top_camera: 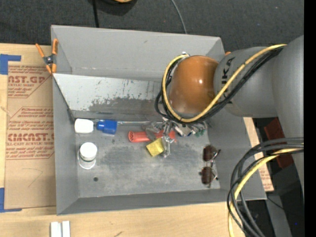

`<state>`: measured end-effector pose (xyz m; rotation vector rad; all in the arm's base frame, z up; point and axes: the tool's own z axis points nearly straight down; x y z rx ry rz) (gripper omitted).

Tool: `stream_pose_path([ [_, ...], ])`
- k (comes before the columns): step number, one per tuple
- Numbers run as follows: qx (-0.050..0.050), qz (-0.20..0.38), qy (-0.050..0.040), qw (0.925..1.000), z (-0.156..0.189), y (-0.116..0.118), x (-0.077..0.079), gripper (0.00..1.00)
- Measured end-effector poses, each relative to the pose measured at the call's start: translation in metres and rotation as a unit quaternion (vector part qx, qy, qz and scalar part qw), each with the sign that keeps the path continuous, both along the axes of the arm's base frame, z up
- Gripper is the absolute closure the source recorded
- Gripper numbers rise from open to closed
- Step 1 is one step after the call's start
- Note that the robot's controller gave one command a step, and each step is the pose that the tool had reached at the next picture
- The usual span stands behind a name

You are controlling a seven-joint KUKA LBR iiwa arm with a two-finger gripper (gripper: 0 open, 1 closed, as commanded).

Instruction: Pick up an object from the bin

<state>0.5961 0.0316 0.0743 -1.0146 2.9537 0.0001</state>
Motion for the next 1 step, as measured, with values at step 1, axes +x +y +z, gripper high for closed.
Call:
stream_pose_path([
  [1, 0.0, 0.0, -0.0001, 1.0, 0.0, 0.0, 0.0001, 1.0],
])
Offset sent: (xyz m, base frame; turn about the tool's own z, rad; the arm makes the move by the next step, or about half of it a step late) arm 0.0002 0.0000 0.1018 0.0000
